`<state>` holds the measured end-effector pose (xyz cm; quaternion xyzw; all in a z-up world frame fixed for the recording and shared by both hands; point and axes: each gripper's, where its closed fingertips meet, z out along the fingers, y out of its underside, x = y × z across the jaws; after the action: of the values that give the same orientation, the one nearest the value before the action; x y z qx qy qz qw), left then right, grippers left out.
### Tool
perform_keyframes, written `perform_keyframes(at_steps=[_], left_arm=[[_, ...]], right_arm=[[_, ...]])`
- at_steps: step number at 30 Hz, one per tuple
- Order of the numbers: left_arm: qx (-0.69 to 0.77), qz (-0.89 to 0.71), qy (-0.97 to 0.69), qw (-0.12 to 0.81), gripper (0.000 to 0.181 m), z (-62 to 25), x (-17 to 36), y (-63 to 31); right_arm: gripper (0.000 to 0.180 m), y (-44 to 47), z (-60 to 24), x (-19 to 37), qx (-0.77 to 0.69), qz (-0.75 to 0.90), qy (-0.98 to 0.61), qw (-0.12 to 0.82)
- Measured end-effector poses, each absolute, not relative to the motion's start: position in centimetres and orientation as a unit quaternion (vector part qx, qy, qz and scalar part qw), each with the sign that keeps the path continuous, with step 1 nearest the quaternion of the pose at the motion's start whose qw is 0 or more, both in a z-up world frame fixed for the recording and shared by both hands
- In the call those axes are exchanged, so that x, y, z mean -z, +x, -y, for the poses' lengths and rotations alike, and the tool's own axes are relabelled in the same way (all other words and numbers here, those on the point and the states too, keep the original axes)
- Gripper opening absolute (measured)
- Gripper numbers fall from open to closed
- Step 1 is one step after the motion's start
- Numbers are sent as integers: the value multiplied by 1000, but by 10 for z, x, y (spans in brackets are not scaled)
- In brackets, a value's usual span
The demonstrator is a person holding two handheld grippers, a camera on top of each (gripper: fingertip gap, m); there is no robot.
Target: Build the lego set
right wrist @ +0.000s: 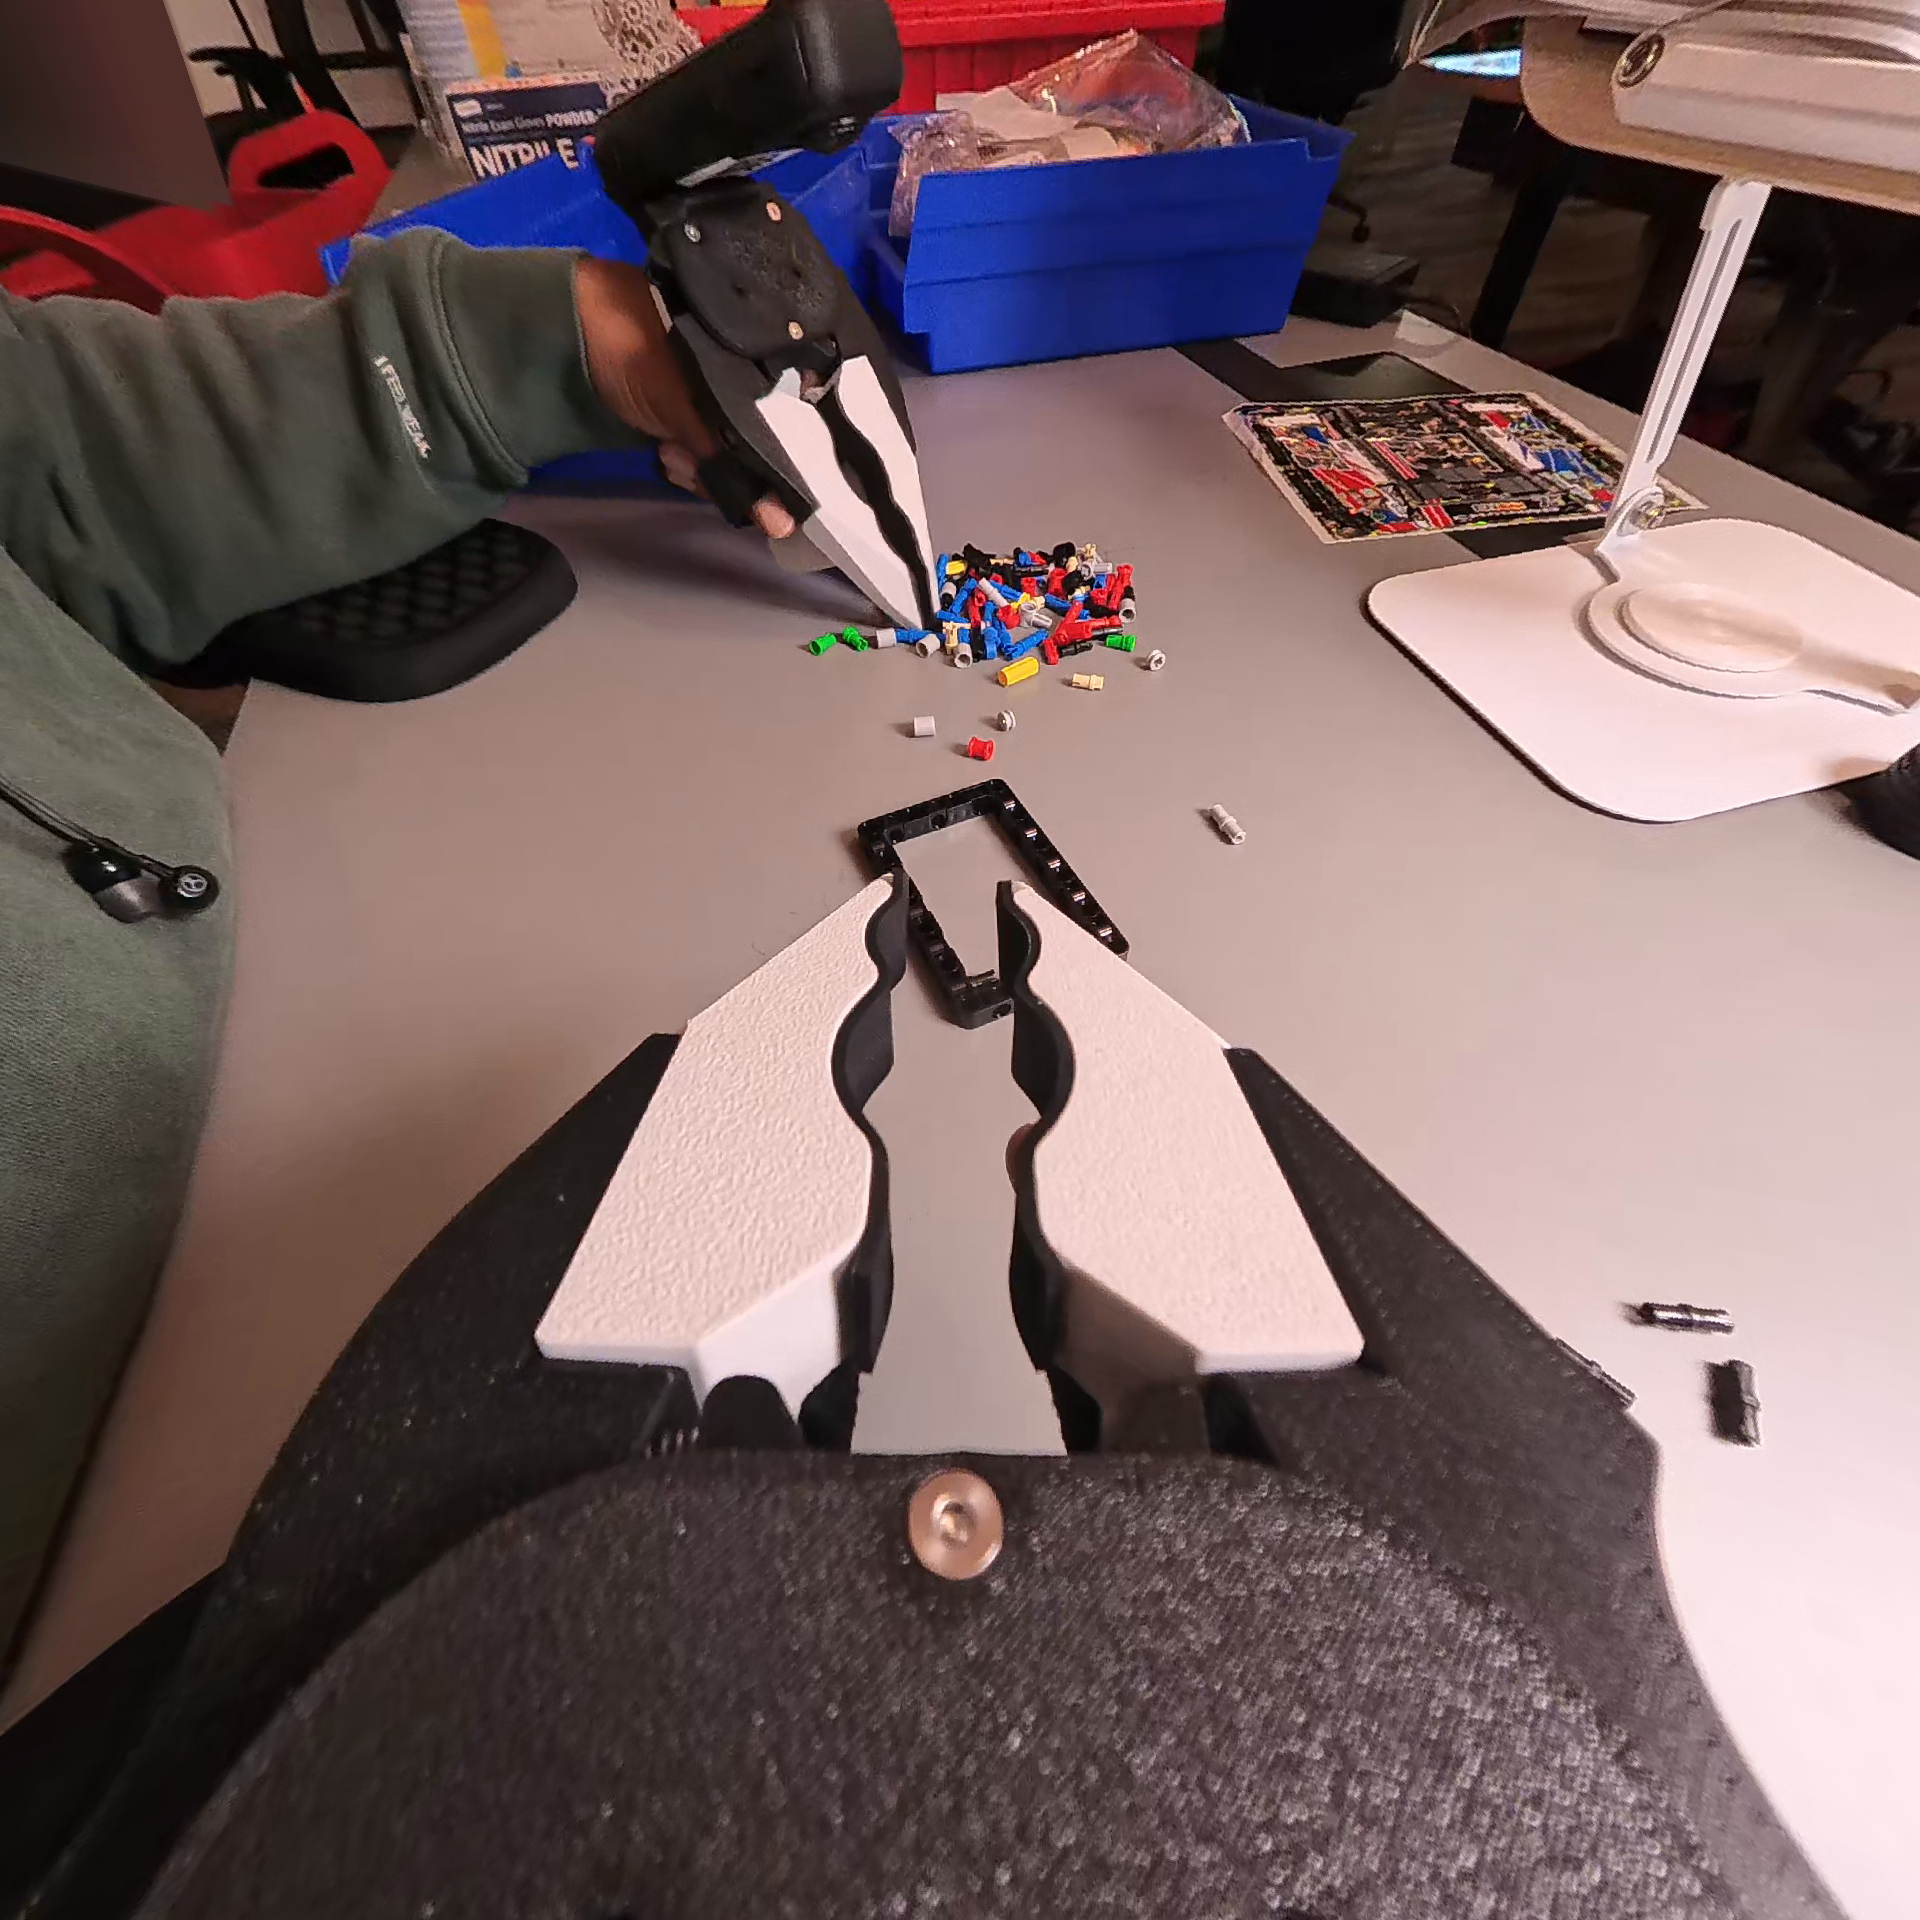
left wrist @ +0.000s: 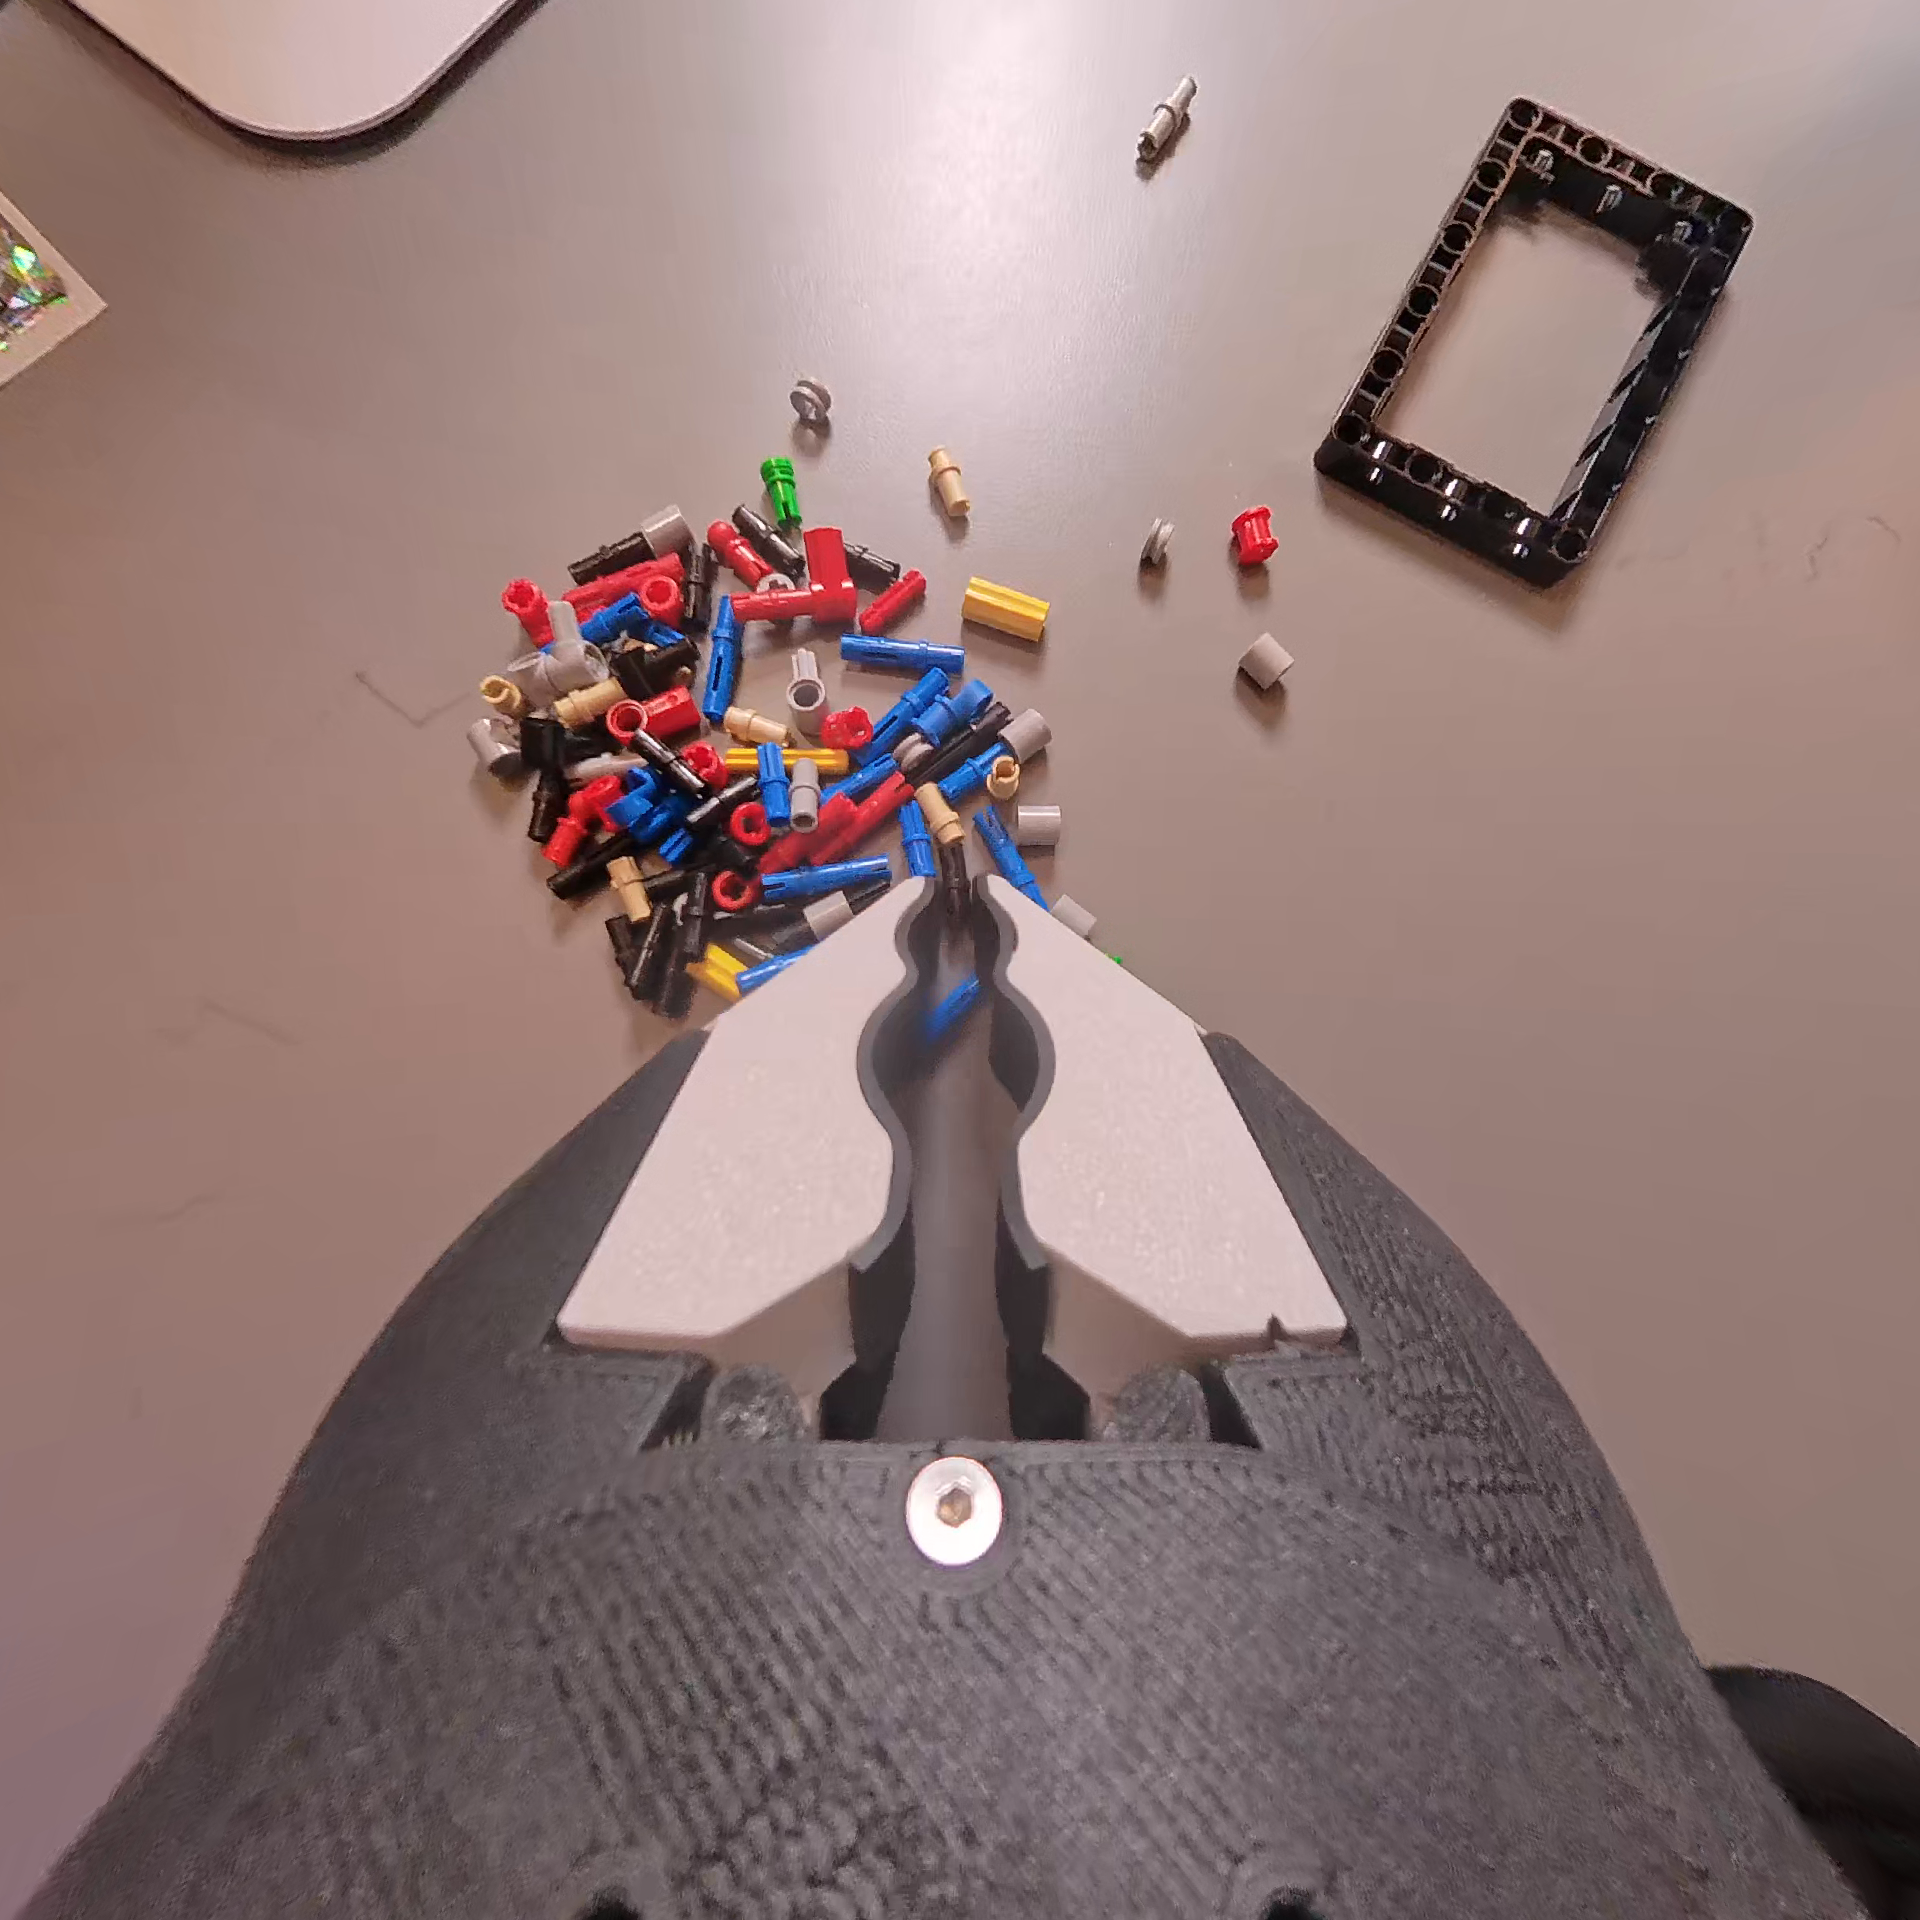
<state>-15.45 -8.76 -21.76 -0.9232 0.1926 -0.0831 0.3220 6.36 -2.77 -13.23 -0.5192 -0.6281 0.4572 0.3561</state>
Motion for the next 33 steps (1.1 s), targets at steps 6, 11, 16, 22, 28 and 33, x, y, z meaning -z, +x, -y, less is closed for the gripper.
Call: perform_keyframes(at_steps=[6,11,16,22,28,33], left_arm=[[54,-201,-926,315,3,91,215,-163],[63,-193,-922,330,4,99,195,-170],[121,-196,-892,389,3,94,165,-148],[421,-251,-775,398,4,103,135,-16],[528,-259,-741,324,3,115,148,40],[548,-260,-733,308,3,121,151,51]], right_arm=[[14,64,26,130,-453,626,-520,364],[14,52,29,132,-413,655,-503,384],[16,29,50,141,-388,698,-461,386],[24,16,84,137,-359,752,-369,413],[27,32,121,150,-351,806,-309,364],[13,37,128,150,-345,809,-300,369]])
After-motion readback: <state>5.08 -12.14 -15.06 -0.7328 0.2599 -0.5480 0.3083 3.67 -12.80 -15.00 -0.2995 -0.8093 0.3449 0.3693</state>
